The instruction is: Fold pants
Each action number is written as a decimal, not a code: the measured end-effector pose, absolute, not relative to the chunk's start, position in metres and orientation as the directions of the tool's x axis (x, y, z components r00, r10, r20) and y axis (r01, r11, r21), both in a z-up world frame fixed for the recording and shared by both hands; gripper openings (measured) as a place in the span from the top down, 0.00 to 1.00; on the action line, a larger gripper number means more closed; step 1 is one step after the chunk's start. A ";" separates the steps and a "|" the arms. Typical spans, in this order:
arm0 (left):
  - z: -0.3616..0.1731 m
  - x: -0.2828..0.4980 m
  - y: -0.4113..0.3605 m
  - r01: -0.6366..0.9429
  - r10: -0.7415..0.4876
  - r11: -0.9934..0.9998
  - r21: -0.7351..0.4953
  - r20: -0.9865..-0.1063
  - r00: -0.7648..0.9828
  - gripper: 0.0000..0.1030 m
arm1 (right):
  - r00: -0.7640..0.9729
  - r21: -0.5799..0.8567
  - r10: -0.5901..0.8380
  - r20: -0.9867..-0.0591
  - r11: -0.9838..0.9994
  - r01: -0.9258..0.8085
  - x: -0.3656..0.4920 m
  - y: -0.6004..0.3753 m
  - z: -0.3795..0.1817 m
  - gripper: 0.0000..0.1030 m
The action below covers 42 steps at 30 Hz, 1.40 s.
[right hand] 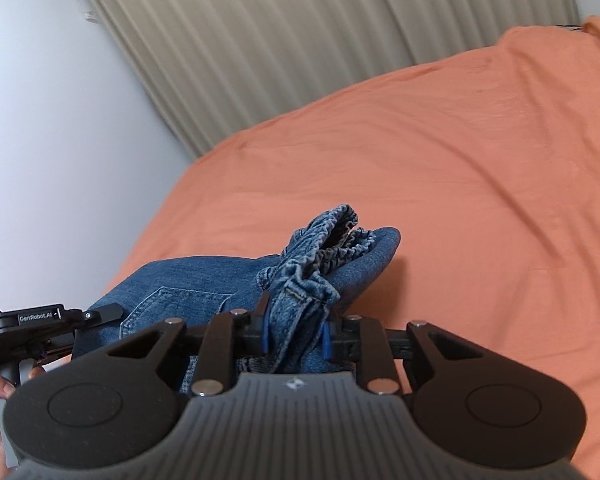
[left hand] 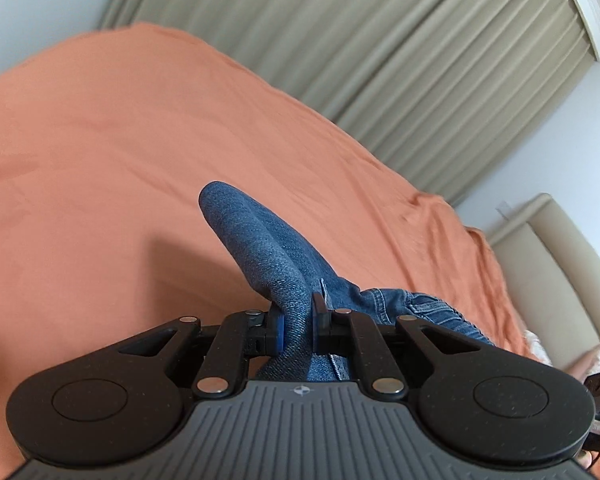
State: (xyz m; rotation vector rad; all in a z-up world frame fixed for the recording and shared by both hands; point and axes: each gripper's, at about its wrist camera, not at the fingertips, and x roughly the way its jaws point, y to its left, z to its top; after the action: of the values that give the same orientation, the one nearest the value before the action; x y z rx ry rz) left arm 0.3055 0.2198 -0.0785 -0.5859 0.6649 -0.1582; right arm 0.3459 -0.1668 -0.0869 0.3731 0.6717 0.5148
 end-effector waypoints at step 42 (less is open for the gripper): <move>-0.185 0.260 0.291 -0.422 -0.221 0.783 -0.457 -0.839 0.497 0.62 | 0.587 0.605 0.506 -0.632 0.796 -0.034 0.367 -0.126 -0.217 0.74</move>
State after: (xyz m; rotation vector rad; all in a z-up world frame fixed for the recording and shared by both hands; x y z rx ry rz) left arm 0.2602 0.2914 -0.1847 -0.6926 1.0659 0.1342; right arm 0.3667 -0.1261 -0.2168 0.5843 0.8975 0.3361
